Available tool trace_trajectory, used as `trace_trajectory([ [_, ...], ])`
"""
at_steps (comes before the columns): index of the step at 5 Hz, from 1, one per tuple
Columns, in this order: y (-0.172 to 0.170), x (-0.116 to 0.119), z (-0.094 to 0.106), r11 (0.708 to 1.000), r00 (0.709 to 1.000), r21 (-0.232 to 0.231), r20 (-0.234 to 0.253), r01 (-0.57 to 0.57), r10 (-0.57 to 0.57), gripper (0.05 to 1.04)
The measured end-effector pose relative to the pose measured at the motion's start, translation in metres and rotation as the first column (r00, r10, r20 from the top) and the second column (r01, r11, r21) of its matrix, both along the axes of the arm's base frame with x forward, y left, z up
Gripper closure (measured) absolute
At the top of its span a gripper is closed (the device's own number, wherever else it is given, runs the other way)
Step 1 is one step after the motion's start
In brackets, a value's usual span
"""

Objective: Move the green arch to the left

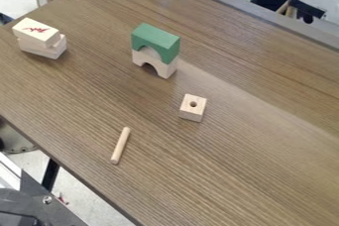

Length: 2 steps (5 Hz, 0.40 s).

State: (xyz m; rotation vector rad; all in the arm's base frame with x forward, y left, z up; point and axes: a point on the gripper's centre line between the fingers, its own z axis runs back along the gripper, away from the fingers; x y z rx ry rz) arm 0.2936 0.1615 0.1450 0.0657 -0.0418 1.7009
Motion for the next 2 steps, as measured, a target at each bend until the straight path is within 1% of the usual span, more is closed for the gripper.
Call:
trace_trajectory([
  [1,-0.001,-0.001,-0.01,1.0,1.0,-0.017,-0.027,-0.001,0.0,0.085],
  [2,-0.017,0.006,-0.022,0.998,1.0,-0.053,0.002,-0.024,0.024,0.085],
])
